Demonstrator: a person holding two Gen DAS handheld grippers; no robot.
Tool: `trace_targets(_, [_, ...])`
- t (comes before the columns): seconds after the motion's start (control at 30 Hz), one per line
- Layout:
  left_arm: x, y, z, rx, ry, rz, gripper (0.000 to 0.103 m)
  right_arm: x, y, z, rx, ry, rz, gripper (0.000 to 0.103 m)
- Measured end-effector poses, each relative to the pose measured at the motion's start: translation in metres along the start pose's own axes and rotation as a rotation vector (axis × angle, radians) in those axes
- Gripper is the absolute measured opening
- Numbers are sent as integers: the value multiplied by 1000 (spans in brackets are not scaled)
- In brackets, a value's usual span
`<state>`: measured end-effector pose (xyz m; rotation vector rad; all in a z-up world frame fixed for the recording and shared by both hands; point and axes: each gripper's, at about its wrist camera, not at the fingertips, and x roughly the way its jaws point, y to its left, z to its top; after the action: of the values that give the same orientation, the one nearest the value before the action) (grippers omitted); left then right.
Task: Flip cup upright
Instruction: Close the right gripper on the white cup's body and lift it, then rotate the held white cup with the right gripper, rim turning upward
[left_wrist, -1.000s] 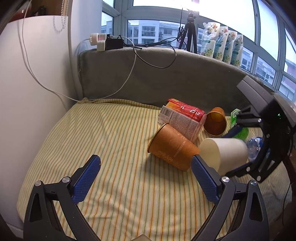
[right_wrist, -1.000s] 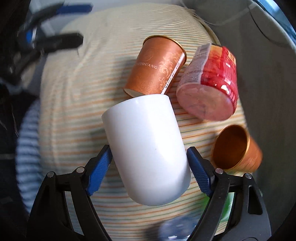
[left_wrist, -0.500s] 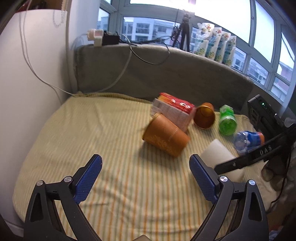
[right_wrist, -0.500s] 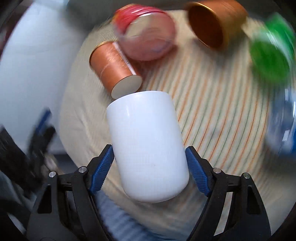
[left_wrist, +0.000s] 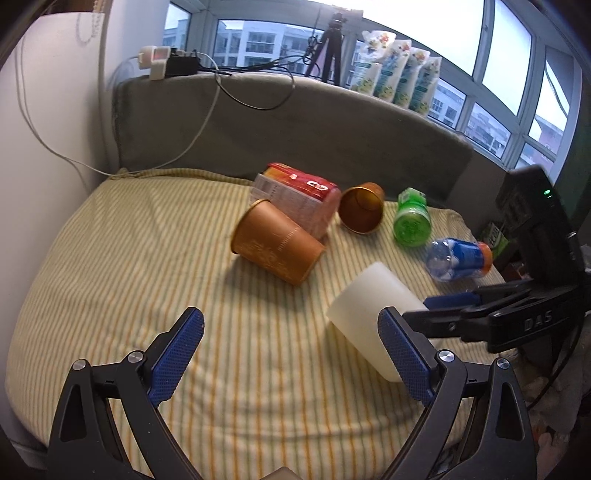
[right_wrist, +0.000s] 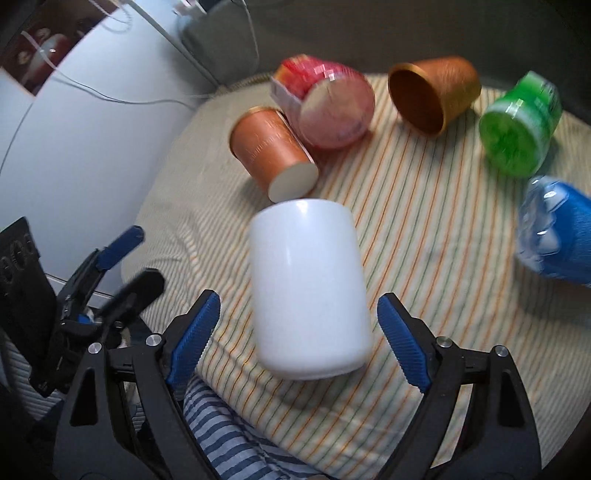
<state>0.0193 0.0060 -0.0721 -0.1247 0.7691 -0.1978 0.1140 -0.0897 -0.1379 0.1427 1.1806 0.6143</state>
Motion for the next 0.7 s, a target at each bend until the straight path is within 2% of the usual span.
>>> trace_targets(0.07, [-1,-3,0,5,5,-12,95,-9,4,-6,4,-50,-5,89])
trace_targets(0.1, [-1,-5,-1,3,9,-21,95,-10,-9,1,0,-77,-10,89])
trace_targets(0.2, [5,-4,0,-50,54,-88,95,-41,-13,-17,-46,-203,-126,90])
trace_targets(0.23, [8,-3,0,-73,71,-113,95,-56,-31,-14,-49,-243,-153,90])
trace_targets(0.5, [32,-16,1,-219,166,-287,93,-130,-64,-75,53,-434,-236,90])
trace_targets(0.7, [59,-23,4,-269,241,-293,93,-147,-66,-103,99,-510,-242,90])
